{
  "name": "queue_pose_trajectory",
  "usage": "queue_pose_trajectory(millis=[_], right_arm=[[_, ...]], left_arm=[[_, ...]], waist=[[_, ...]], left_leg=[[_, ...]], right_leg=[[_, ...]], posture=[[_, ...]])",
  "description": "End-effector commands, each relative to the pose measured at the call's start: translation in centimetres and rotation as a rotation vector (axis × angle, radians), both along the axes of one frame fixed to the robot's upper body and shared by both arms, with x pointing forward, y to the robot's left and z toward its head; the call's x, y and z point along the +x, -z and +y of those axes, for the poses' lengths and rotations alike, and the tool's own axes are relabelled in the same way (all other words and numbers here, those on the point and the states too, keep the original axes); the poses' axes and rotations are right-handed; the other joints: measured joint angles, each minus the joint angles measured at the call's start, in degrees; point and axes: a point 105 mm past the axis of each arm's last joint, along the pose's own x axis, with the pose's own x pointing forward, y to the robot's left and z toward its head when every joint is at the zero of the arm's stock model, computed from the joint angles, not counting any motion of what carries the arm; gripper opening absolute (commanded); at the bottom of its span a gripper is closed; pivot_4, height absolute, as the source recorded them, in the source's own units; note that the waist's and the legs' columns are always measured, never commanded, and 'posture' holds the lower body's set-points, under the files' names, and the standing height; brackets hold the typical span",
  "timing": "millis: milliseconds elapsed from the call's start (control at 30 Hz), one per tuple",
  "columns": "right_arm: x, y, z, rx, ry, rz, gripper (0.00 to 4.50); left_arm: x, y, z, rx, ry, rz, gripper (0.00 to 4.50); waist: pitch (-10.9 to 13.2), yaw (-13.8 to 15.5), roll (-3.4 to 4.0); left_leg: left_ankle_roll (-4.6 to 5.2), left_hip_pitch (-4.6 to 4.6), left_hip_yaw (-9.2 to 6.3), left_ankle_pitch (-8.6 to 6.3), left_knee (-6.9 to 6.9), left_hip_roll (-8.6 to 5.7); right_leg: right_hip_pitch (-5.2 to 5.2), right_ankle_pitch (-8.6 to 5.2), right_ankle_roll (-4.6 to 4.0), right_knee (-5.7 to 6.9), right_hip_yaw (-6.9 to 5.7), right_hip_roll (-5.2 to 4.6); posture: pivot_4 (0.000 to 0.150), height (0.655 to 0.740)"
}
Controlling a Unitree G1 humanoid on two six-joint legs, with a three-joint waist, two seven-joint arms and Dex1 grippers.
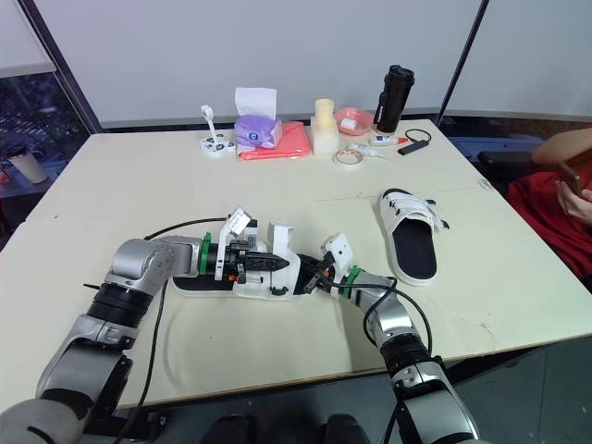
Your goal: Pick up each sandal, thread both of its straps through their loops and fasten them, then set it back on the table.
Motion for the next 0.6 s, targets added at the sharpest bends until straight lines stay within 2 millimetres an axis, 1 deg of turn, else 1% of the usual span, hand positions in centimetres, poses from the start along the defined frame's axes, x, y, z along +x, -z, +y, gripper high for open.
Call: queue_pose_trajectory(millis=[33,167,267,400,467,533,600], right_arm=[[-2.7,9.4,-4.2,-0.191,0.174,0.326,0.0],[-2.7,9.4,-4.2,-0.191,0.175,0.327,0.0],[-2.6,9.4,-4.2,-0.192,0.175,0.327,0.0],[-2.6,9.3,-4.2,-0.191,0.175,0.326,0.0],[-2.5,9.3,-4.2,-0.191,0.175,0.326,0.0],[-2.5,9.3,-4.1,-0.191,0.175,0.326,0.0],[-2.5,9.4,-4.1,-0.191,0.173,0.326,0.0]], left_arm=[[-0.5,-0.5,-0.2,0.008,0.047,-0.054,0.05],[-0.7,-1.3,-0.4,-0.012,0.07,-0.108,0.05],[-1.3,-1.8,-0.5,-0.024,0.112,-0.117,0.05],[-2.4,-0.5,0.0,0.069,0.189,-0.157,0.05],[-2.3,0.3,0.4,0.122,0.194,-0.187,0.05],[-2.2,0.5,0.6,0.138,0.193,-0.205,0.05],[-2.0,0.2,0.6,0.12,0.182,-0.207,0.05]], waist=[[0.0,0.0,0.0],[-0.01,0.0,0.02],[-0.01,0.02,0.01],[-0.04,-0.01,0.06],[-0.05,0.0,0.08],[-0.06,0.01,0.08],[-0.06,0.01,0.09]], left_leg=[[0.01,0.0,0.0,0.0,0.0,0.0],[0.03,-0.01,0.0,-0.02,-0.01,0.0],[0.04,-0.07,0.01,-0.03,-0.01,0.0],[0.05,-0.1,0.01,-0.03,-0.05,0.0],[0.05,-0.1,0.02,-0.03,-0.08,0.0],[0.05,-0.11,0.03,-0.04,-0.09,0.0],[0.06,-0.13,0.03,-0.04,-0.1,0.0]], right_leg=[[-0.01,0.0,0.0,-0.01,0.0,0.0],[-0.03,0.0,0.0,-0.03,0.0,-0.01],[-0.14,0.04,-0.06,-0.04,0.0,-0.04],[-0.24,0.06,-0.1,-0.04,0.0,-0.04],[-0.28,0.06,-0.11,-0.04,0.0,-0.06],[-0.31,0.09,-0.16,-0.05,0.0,-0.07],[-0.34,0.13,-0.22,-0.12,0.0,-0.08]], posture=[[0.15,0.74],[0.15,0.74],[0.15,0.74],[0.15,0.74],[0.15,0.74],[0.15,0.74],[0.15,0.74]])
